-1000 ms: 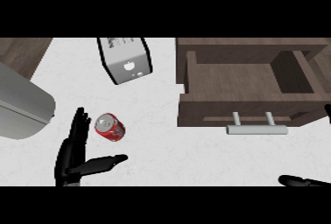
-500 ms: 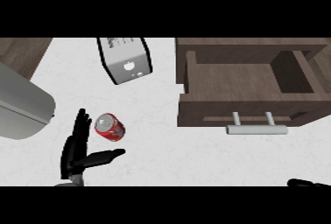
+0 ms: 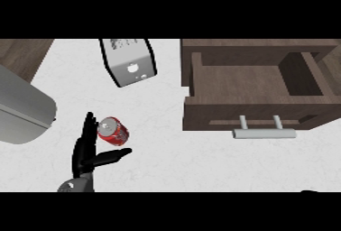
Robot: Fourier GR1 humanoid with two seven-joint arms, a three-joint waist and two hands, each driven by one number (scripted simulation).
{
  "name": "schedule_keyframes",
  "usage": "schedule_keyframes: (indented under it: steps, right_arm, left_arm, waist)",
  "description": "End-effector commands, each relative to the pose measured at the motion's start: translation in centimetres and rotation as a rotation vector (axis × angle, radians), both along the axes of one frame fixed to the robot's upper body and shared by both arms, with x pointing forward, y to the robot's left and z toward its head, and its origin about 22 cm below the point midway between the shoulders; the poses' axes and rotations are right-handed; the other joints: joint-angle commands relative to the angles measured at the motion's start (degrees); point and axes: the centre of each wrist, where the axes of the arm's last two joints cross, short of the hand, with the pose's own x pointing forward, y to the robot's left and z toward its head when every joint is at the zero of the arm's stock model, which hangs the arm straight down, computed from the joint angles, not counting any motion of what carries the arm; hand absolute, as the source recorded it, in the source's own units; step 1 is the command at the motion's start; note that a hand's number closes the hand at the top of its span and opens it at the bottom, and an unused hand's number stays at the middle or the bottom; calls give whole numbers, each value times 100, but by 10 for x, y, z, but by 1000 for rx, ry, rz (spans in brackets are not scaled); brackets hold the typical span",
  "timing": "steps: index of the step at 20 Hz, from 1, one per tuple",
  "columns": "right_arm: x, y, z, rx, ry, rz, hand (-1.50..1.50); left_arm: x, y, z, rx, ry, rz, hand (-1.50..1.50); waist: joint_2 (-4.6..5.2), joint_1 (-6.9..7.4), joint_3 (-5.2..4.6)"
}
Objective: Pick up the can, place it into the drawer and close the drawer
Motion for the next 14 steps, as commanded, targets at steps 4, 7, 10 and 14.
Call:
schedule_keyframes:
  steps: [4, 7, 10, 14]
  right_arm:
    - [14, 10, -3, 14, 2, 9, -150]
    - [14, 2, 4, 1, -10, 4, -150]
    - [10, -14, 17, -12, -13, 4, -150]
    - [17, 0, 17, -17, -13, 6, -150]
  left_arm:
    - [3, 25, -17, -5, -22, -4, -150]
    - [24, 22, -18, -24, -18, -32, -150]
    - [38, 33, -6, 1, -21, -40, -150]
    - [41, 3, -14, -47, -19, -171, -150]
  waist:
    - [1, 12, 0]
    - [4, -5, -1]
    - [3, -13, -1]
    - [5, -4, -1]
